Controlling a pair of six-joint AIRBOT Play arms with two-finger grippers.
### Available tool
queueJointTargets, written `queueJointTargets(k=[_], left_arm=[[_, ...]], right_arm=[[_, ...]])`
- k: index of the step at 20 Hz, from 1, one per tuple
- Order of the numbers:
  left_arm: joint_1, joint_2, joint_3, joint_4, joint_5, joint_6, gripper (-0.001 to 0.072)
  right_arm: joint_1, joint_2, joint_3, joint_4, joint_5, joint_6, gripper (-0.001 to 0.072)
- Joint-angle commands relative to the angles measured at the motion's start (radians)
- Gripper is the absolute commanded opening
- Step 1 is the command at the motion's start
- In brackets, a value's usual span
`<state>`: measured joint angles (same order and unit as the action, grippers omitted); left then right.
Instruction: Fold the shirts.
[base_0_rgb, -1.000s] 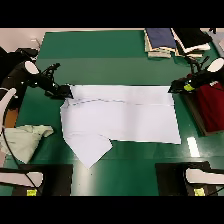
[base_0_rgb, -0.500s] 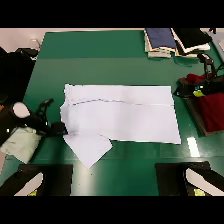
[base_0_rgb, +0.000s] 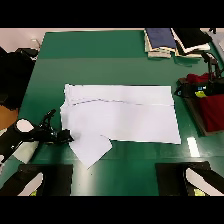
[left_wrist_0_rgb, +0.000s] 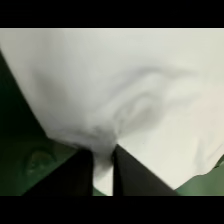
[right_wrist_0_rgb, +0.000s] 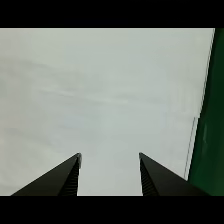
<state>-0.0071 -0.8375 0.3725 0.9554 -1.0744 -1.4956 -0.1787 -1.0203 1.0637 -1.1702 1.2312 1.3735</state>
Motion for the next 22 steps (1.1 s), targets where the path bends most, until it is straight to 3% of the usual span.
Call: queueJointTargets(k=[1,5,7,10,11,15,19,21,22], left_arm=[[0.000,0.005,0.004,-0.050,-0.037,0.077,0.0025],[0.000,0.005,0.082,0.005,-0.092,0.083,0.0025],[0.000,0.005,0.107,0.010,-0.088,0.084,0.0025],[0.000,0.005,0.116,0.011,-0.087,0.092,0.0025],[0.000,0.005,0.116,0.011,-0.089,0.092,0.0025],[0.000,0.005,0.116,0.015,-0.086,0.092,0.0025],[0.000,0.006,0.139,0.069,-0.160,0.094,0.0024],[0.000,0.043,0.162,0.103,-0.205,0.090,0.0023],[0.000,0.089,0.161,0.124,-0.224,0.077,0.0023]], right_arm=[[-0.072,0.004,-0.013,0.016,0.095,-0.029,0.0427],[-0.292,0.044,-0.207,-0.051,0.178,-0.056,0.0433],[-0.410,0.053,-0.336,-0.124,0.193,-0.077,0.0575],[-0.536,0.005,-0.485,-0.075,0.180,-0.085,0.0569],[-0.535,-0.016,-0.518,-0.047,0.171,-0.095,0.0528],[-0.389,-0.098,-0.575,0.055,0.105,-0.102,0.0510],[-0.205,-0.121,-0.512,0.052,0.089,-0.102,0.0105],[-0.151,-0.086,-0.460,-0.004,0.135,-0.102,0.0015],[-0.132,-0.057,-0.440,-0.050,0.167,-0.099,0.0017]])
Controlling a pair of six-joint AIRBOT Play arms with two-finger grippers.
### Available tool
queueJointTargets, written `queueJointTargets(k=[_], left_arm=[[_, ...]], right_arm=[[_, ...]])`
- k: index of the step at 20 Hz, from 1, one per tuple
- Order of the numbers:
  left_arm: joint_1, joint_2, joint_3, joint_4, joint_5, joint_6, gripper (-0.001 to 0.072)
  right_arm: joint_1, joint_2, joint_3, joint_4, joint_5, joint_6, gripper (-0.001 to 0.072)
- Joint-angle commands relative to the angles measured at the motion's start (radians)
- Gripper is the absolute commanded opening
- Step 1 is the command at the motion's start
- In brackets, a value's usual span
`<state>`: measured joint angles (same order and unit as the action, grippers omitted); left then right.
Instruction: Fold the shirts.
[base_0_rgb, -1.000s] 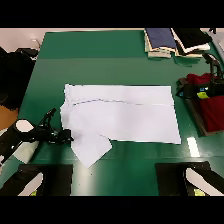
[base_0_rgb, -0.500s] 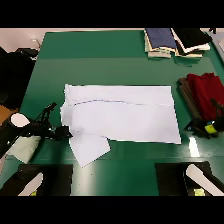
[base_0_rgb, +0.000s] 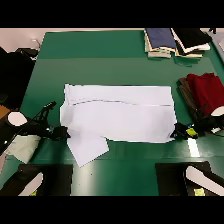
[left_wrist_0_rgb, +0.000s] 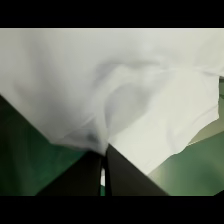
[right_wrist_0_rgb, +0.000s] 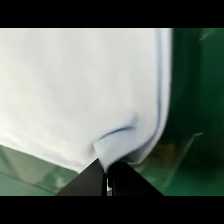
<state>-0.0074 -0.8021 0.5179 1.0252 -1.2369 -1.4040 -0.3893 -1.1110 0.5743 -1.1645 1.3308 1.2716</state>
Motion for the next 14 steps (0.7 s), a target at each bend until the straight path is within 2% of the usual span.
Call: queueJointTargets(k=[1,4,6,10,14], left_arm=[[0.000,0.100,0.015,0.079,-0.091,-0.038,0.0023],[0.000,0.192,0.016,0.090,-0.225,-0.040,0.0024],[0.000,0.214,0.018,0.089,-0.266,-0.040,0.0024],[0.000,0.164,0.103,0.101,-0.126,-0.034,0.0024],[0.000,-0.055,0.272,0.119,0.055,0.025,0.0025]], right_arm=[[0.090,0.070,0.061,-0.093,0.097,0.004,0.0017],[0.089,0.205,0.083,-0.177,0.176,0.014,0.0017],[0.070,0.282,0.085,-0.201,0.187,0.020,0.0016],[0.087,0.275,0.173,-0.190,0.122,0.023,0.0015],[0.182,0.074,0.349,-0.190,0.016,0.085,0.0015]])
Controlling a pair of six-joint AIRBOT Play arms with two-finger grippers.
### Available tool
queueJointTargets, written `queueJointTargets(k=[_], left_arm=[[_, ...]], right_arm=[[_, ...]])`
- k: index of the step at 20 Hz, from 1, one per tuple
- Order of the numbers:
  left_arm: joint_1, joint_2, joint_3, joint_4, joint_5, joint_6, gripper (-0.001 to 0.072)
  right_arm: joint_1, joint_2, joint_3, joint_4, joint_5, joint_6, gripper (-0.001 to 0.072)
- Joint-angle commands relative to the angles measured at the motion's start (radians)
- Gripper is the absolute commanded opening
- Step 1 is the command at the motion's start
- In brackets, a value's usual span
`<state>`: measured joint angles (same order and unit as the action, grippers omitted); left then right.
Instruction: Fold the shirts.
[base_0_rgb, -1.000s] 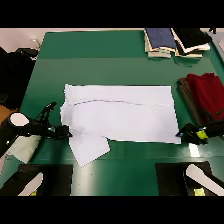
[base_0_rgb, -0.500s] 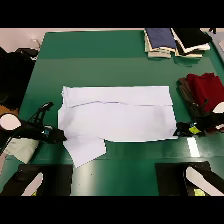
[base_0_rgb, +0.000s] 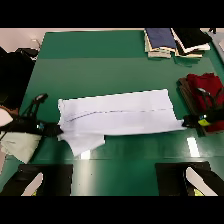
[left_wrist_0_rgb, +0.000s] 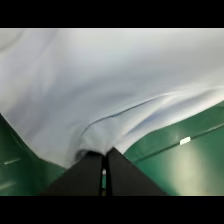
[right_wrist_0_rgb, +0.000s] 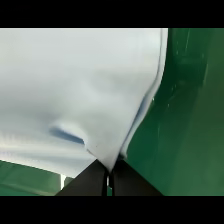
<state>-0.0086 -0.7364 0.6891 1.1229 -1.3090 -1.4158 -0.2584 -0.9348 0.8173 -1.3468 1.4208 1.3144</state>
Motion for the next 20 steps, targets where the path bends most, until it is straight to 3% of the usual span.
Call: queueJointTargets(k=[1,5,9,10,11,12,14,17,19,20], left_arm=[[0.001,-0.194,0.154,0.034,0.167,0.037,0.0025],[0.001,-0.453,0.336,0.048,0.261,0.067,0.0026],[0.001,-0.600,0.426,0.039,0.320,0.063,0.0028],[0.001,-0.610,0.432,0.035,0.334,0.061,0.0150],[0.001,-0.611,0.432,0.031,0.355,0.048,0.0446],[0.001,-0.611,0.433,0.026,0.371,0.021,0.0556],[0.001,-0.611,0.452,0.026,0.343,0.010,0.0547],[0.001,-0.611,0.480,0.021,0.266,0.010,0.0519],[0.001,-0.611,0.480,-0.002,0.241,0.011,0.0035],[0.001,-0.611,0.480,-0.027,0.243,0.010,0.0035]], right_arm=[[0.069,-0.169,0.165,-0.008,-0.089,0.050,0.0015],[0.123,-0.407,0.388,-0.006,-0.093,0.059,0.0016],[0.137,-0.572,0.556,0.012,-0.090,0.066,0.0019],[0.132,-0.600,0.586,0.050,-0.094,0.064,0.0096],[0.119,-0.624,0.613,0.097,-0.108,0.064,0.0309],[0.102,-0.647,0.640,0.161,-0.113,0.058,0.0436],[0.052,-0.672,0.666,0.296,-0.085,-0.003,0.0455],[-0.042,-0.671,0.610,0.359,-0.042,-0.037,0.0532],[-0.119,-0.671,0.539,0.363,-0.027,-0.051,0.0532],[-0.151,-0.675,0.505,0.371,-0.027,-0.073,0.0531]])
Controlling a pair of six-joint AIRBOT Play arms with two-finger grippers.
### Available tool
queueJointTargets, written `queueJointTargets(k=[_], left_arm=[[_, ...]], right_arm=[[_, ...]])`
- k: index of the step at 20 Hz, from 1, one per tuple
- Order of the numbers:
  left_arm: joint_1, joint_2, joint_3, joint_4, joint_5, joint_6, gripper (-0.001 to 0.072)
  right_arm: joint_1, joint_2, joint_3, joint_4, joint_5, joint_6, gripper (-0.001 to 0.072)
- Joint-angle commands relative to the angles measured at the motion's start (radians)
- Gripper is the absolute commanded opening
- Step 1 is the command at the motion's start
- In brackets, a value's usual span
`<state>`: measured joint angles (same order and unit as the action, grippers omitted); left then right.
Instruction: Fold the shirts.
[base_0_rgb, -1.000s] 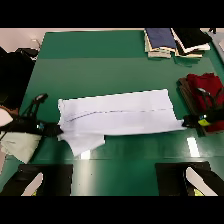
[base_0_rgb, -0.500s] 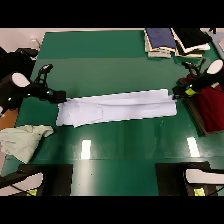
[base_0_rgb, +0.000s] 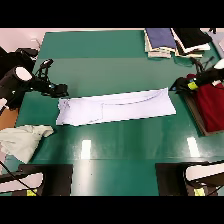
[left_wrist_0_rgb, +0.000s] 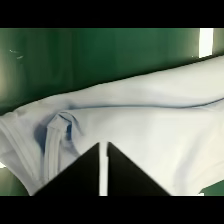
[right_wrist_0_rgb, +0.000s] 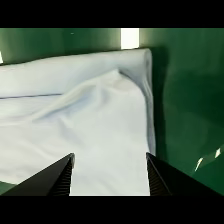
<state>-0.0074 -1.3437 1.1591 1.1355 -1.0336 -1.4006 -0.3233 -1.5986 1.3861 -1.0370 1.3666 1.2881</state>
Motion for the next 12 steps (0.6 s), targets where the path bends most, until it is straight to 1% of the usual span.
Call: queueJointTargets(k=[1,2,3,6,7,8,9,10,11,12], left_arm=[[0.000,-0.004,0.010,-0.079,-0.029,-0.005,0.0035],[-0.008,-0.005,0.010,-0.119,-0.016,-0.004,0.0026],[-0.025,-0.005,0.010,-0.127,0.003,-0.005,0.0027],[-0.121,-0.012,0.010,-0.127,0.080,-0.007,0.0026],[-0.160,-0.018,0.008,-0.126,0.111,-0.019,0.0026],[-0.196,-0.027,0.008,-0.126,0.136,-0.038,0.0026],[-0.230,-0.040,0.008,-0.128,0.158,-0.043,0.0026],[-0.265,-0.056,0.008,-0.127,0.177,-0.043,0.0026],[-0.294,-0.072,0.009,-0.128,0.195,-0.059,0.0025],[-0.323,-0.090,0.010,-0.129,0.219,-0.078,0.0026]], right_arm=[[-0.114,-0.022,-0.090,0.082,0.033,-0.061,0.0531],[-0.137,-0.037,-0.117,0.105,0.036,-0.067,0.0528],[-0.150,-0.050,-0.140,0.114,0.031,-0.069,0.0508],[-0.132,-0.097,-0.165,0.160,0.013,-0.094,0.0491],[-0.107,-0.111,-0.164,0.171,0.003,-0.097,0.0443],[-0.082,-0.123,-0.164,0.183,-0.010,-0.101,0.0431],[-0.056,-0.132,-0.164,0.182,-0.023,-0.102,0.0397],[-0.026,-0.138,-0.164,0.182,-0.029,-0.114,0.0273],[-0.004,-0.138,-0.164,0.182,-0.032,-0.137,0.0220],[0.008,-0.129,-0.164,0.182,-0.032,-0.148,0.0127]])
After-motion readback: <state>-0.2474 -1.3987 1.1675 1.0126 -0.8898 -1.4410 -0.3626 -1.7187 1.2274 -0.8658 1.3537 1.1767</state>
